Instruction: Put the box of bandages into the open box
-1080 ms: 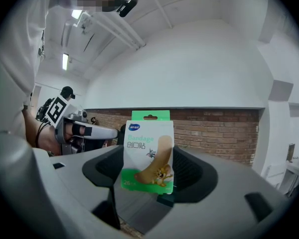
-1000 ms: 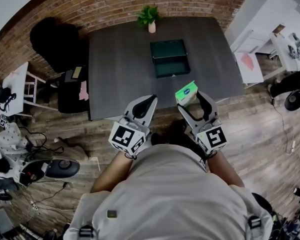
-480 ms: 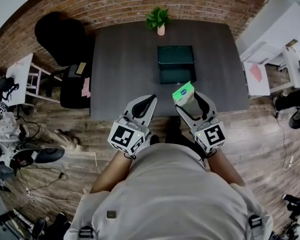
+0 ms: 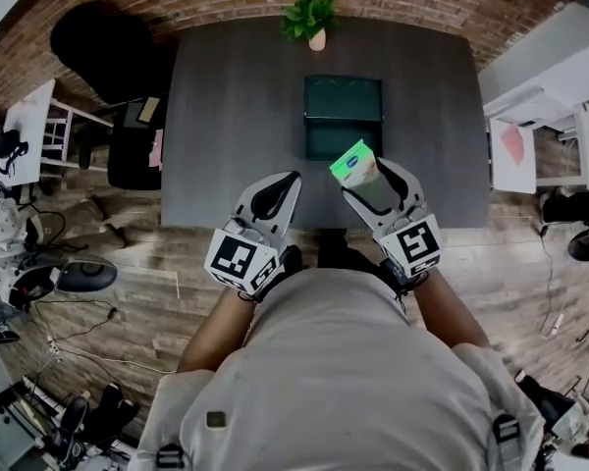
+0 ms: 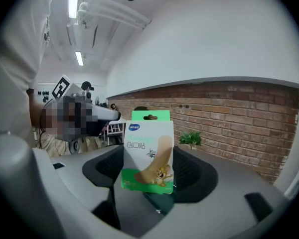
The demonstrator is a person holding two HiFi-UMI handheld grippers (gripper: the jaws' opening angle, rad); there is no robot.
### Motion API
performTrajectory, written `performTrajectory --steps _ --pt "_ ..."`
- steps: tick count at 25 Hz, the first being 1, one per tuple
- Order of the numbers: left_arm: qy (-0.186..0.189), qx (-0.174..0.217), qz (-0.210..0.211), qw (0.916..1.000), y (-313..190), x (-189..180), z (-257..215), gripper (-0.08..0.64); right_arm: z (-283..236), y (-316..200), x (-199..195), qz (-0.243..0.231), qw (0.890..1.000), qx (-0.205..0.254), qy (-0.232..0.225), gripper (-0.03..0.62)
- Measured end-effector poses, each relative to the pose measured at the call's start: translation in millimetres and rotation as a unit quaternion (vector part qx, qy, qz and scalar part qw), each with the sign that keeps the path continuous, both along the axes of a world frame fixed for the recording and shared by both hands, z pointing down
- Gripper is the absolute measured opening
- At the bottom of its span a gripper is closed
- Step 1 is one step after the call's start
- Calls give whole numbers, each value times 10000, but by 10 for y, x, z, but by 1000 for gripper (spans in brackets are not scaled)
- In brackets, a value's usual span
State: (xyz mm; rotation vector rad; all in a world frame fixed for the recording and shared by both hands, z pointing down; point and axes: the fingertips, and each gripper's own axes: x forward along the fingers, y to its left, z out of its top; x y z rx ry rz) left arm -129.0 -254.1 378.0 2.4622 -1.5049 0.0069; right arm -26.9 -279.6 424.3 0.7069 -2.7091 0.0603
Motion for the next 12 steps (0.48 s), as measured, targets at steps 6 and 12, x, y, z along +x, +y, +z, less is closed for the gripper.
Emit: performTrajectory --steps 6,12 --pt "-28 -256 -132 9996 -350 46 306 15 328 -393 -33 -534 9980 -75 342 301" --pt "-182 -610 -296 9975 -707 -62 828 15 814 -726 -189 -1207 9888 -211 849 301"
